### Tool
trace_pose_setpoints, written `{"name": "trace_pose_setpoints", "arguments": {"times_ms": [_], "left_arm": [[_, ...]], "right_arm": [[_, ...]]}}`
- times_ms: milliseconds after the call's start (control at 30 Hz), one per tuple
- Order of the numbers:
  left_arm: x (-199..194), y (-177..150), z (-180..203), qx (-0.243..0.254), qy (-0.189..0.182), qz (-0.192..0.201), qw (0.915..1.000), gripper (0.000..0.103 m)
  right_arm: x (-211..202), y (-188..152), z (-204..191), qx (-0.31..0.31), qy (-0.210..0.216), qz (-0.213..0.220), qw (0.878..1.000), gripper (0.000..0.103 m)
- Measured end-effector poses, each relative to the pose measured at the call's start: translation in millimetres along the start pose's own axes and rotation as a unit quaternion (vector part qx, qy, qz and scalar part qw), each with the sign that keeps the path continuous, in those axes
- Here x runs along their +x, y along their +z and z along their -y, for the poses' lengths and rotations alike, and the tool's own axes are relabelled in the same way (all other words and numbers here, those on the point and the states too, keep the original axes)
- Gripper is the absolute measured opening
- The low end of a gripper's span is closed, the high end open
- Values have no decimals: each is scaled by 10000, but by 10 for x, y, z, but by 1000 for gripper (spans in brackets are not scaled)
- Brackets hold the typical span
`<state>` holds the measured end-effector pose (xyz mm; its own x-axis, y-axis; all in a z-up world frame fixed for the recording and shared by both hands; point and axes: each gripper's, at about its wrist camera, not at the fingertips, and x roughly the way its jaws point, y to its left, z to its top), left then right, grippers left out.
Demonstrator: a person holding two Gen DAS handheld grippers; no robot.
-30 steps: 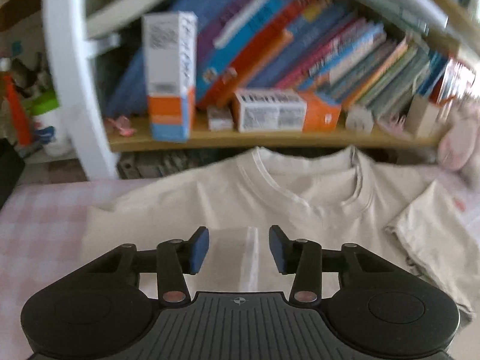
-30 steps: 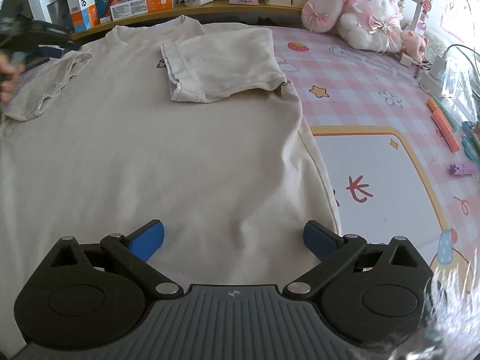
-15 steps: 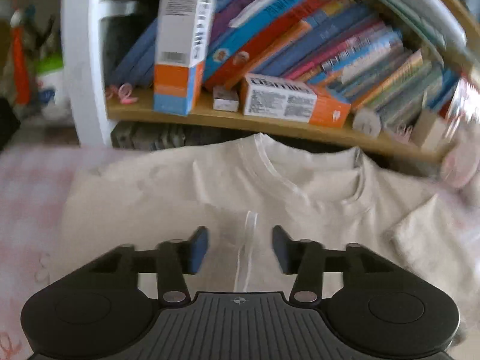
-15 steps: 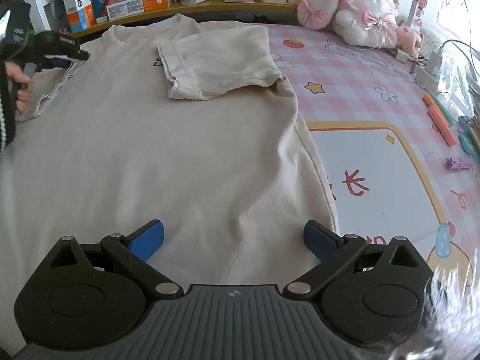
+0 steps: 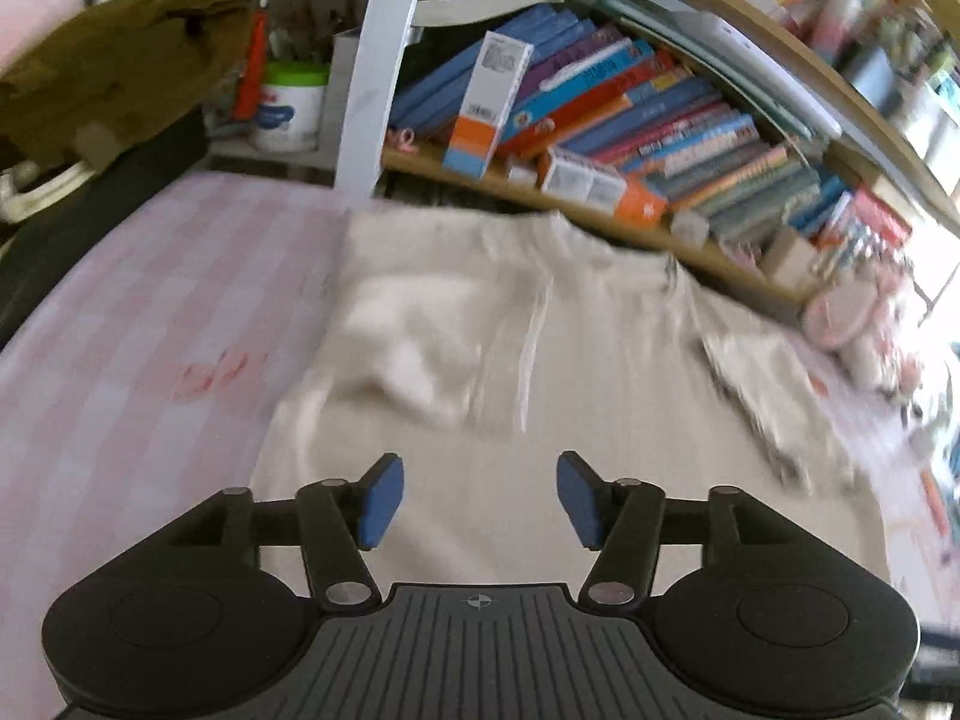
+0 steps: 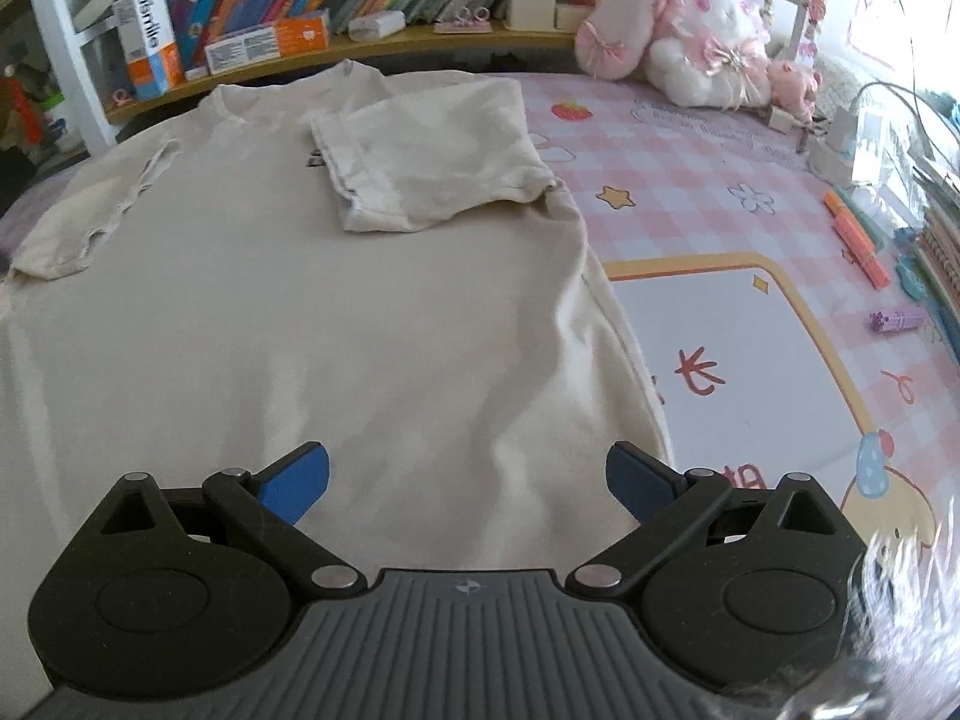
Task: Fold clothes
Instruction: 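Open the left tool and release the folded side, then move both open tools to the hem corners of the beige T-shirt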
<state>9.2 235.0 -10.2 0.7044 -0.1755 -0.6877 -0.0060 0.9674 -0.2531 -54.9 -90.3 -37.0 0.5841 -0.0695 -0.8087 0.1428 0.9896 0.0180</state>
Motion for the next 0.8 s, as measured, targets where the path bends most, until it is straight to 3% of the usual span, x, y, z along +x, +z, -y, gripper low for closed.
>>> {"name": "trace_pose_setpoints", "arguments": {"times_ms": [133,367,433,633,800], "left_arm": [[-179,-328,167,241,196,-190,9993,64],[-231,-532,505,1113,-423,-328,9923,68],[-286,-544,547,1181,-470,-228,9916,77],[-460,-556,650,1126,-373,17,9929,80],[-580,-666,791,854,-96,-44,9963,80]], "right_arm": [[-159,-104,-122,14,26,107,9999,100],[-480,-367,-233,-72,-168,245,9995,100],[-528,-405,-207,5,-192,268,9995,100],[-623,-411,-126,-32,-29,466,9989,100],[-728,-460,35,-250,134,636,9976,100]]}}
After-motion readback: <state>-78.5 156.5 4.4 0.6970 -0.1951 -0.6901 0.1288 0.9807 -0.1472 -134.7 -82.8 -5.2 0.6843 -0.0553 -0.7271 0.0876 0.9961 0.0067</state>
